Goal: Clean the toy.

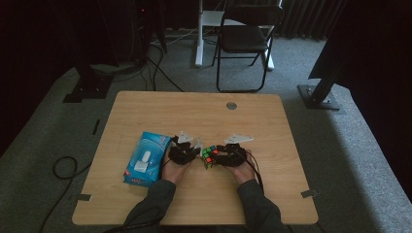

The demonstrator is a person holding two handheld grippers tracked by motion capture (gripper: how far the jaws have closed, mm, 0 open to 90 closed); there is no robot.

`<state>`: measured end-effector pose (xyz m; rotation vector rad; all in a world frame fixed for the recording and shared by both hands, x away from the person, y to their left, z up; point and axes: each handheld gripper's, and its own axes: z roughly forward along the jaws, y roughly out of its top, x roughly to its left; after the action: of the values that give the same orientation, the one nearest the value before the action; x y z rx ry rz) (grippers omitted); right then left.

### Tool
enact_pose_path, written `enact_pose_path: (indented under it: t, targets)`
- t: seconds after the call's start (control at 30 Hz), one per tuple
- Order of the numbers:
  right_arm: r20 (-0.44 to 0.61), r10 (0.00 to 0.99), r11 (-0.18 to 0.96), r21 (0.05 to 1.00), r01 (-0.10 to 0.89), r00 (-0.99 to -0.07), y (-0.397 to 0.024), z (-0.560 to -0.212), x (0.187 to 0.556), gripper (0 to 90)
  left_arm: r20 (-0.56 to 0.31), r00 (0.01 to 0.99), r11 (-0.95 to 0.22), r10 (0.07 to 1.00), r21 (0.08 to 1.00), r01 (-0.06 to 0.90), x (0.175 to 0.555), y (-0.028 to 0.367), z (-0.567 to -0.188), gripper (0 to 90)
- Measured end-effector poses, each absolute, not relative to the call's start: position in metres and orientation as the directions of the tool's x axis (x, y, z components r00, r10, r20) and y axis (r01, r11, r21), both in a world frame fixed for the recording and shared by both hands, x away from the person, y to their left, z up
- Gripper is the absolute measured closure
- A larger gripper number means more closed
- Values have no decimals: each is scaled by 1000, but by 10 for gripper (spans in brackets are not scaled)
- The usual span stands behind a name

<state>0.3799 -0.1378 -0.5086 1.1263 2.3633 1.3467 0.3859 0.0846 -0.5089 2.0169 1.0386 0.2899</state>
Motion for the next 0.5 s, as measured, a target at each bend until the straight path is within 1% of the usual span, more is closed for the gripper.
enact_pose_path:
  t: [0.13, 0.33, 0.5]
  targets:
    - [174, 698, 307, 803, 510, -695, -137, -507, 379, 512, -141, 644, -334, 752, 761, 556, 389, 81, -508, 854]
    - [173, 696, 310, 803, 509, -697, -140, -507, 380, 524, -142, 655, -342, 742, 760, 553, 386, 81, -508, 855]
    - [178, 731, 281, 801, 529, -658, -145, -507, 382, 524, -147, 661, -345, 736, 758, 553, 381, 80, -508, 856]
